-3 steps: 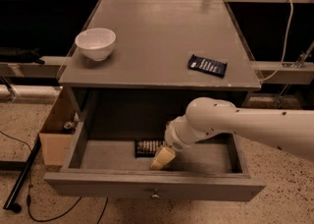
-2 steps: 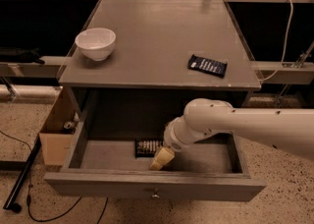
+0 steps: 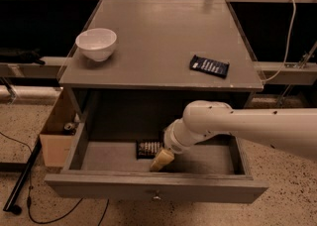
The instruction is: Pick rxbar chocolate from top drawer and place on counter
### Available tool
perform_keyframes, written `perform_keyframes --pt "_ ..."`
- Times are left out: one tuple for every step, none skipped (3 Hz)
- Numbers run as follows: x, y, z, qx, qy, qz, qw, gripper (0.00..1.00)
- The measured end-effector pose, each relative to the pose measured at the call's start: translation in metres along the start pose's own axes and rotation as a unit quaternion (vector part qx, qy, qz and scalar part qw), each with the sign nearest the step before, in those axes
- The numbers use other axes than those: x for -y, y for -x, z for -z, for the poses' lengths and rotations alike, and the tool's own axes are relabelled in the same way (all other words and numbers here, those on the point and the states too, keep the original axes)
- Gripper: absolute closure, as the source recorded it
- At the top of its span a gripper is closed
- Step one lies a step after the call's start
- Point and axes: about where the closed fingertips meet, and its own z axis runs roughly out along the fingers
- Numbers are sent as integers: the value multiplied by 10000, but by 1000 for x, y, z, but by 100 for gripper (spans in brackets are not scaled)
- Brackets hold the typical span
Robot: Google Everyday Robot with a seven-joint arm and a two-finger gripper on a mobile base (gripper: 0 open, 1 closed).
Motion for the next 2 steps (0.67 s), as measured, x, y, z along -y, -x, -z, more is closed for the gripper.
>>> perform_keyframes --pt "0 0 0 0 0 0 10000 40" --pt "0 0 0 0 0 0 10000 63"
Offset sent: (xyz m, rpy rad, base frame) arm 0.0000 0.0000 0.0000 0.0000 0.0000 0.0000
